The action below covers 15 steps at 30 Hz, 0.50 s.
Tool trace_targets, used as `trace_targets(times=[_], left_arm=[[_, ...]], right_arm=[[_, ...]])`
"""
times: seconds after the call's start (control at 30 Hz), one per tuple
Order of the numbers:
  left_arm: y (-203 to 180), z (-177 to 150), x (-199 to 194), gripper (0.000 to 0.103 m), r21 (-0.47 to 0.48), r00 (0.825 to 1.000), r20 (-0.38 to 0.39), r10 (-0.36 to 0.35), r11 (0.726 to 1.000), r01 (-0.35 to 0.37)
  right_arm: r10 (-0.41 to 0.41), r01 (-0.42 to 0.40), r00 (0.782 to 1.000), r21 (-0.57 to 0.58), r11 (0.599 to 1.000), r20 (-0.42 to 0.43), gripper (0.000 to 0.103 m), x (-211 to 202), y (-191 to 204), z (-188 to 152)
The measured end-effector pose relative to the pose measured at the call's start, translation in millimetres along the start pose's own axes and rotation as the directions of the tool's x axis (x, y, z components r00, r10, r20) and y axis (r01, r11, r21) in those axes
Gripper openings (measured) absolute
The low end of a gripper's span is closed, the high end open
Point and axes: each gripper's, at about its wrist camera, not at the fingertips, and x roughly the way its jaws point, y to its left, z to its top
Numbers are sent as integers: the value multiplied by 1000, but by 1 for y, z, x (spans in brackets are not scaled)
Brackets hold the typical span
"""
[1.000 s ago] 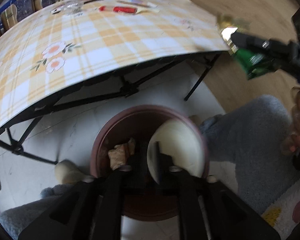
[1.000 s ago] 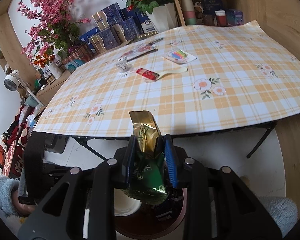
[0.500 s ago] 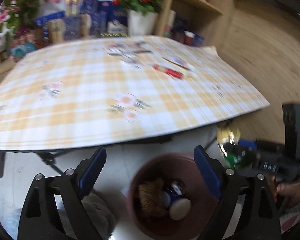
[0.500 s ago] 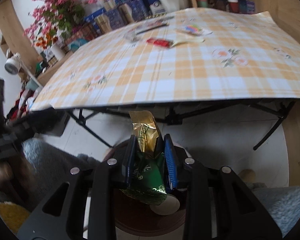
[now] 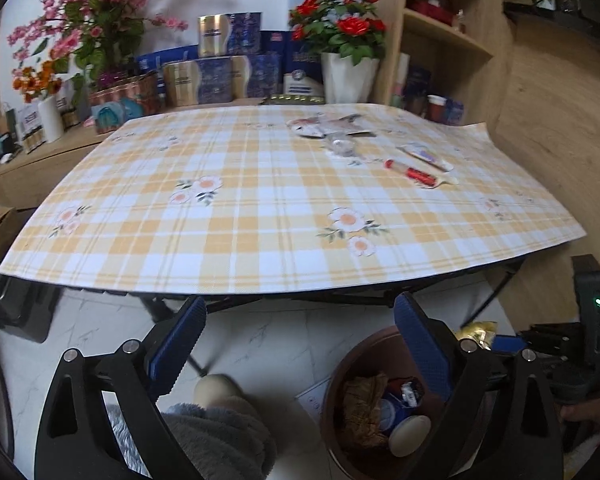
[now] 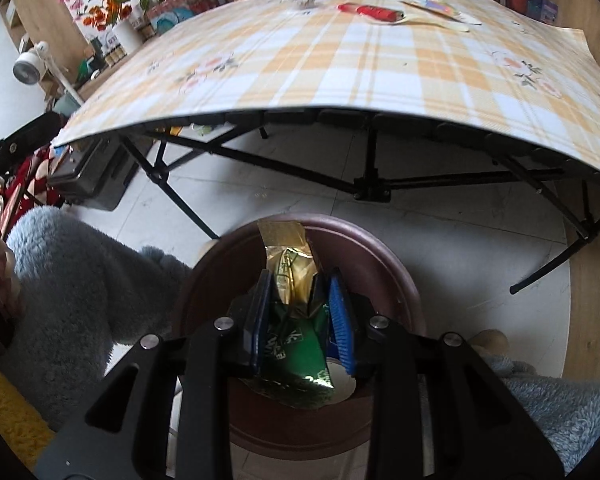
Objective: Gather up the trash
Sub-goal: 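Hold both grippers over the brown bin and open them to drop wrapper and lid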
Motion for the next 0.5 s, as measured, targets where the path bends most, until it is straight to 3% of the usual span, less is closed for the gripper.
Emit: trace_targets(times=[0.33, 0.37, 0.4, 0.5], left_arm=[[-1, -3, 8, 93, -4, 1000, -26, 4, 1000, -4], [0, -3, 8, 93, -4, 1000, -26, 4, 1000, -4], [0, -4, 9, 93, -6, 1000, -26, 4, 1000, -4], [1, -4, 9, 93, -10, 1000, -28, 6, 1000, -6]], right_arm=[[-14, 14, 1000, -19, 1000, -19, 38, 4, 3, -3], [-18, 17, 1000, -18, 1000, -18, 47, 4, 3, -3], [-19, 19, 1000, -16, 1000, -15, 65, 3, 3, -2], [-25, 25, 1000, -11, 1000, 16, 87, -1, 2, -1]])
